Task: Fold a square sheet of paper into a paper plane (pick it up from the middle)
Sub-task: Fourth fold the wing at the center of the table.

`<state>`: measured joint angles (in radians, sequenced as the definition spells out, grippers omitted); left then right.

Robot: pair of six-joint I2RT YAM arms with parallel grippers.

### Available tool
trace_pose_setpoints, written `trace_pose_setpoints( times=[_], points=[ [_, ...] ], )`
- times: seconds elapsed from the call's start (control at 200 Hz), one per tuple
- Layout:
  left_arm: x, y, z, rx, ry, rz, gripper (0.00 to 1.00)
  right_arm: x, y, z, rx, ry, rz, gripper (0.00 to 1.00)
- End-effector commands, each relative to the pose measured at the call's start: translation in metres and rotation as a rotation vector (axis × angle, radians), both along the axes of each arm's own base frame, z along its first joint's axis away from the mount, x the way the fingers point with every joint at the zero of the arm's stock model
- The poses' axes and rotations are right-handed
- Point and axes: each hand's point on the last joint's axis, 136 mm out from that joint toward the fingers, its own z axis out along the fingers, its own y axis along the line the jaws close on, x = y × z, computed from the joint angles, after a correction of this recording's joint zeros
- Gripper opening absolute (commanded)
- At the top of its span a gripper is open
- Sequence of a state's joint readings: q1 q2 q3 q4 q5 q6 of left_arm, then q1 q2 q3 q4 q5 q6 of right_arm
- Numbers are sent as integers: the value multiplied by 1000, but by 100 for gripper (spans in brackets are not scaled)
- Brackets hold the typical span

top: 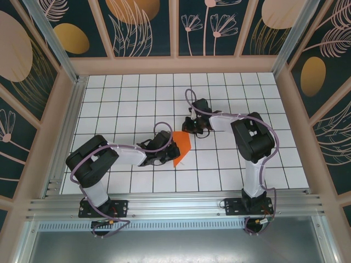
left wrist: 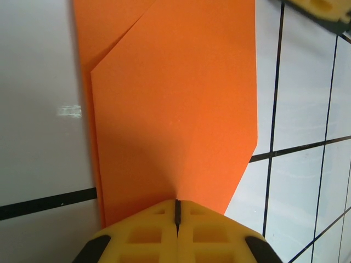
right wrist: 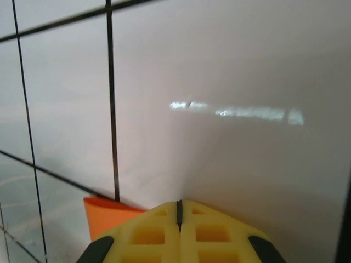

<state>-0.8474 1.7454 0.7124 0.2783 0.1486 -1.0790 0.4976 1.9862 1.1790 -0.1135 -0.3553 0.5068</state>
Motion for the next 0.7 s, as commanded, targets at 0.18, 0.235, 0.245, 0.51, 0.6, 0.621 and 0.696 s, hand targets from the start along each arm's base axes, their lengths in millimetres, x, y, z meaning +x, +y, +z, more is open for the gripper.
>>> trace_pose_setpoints(
  times=[0.18,0.235,0.245,0.51,0.6,0.621,0.696],
  points=[
    [-39,32,-41,174,160,-37,0,32,-22,22,-73,-85,-102,3],
    [-32,24,-29,154,133,-40,2,28,-20,38,-61,-113,-91,5],
    [-30,23,-26,149,126,-39,3,27,-19,41,-58,-116,-89,5],
    [7,3,67,3,-69,11,30,-27,-14,70,12,-118,-5,36],
    [10,17,75,-3,-90,62,37,-47,-10,66,60,-77,31,44],
    [11,21,75,-4,-93,74,38,-50,-8,66,73,-69,39,46],
    [12,36,73,1,-91,110,43,-63,-3,62,116,-41,71,49]
  ],
)
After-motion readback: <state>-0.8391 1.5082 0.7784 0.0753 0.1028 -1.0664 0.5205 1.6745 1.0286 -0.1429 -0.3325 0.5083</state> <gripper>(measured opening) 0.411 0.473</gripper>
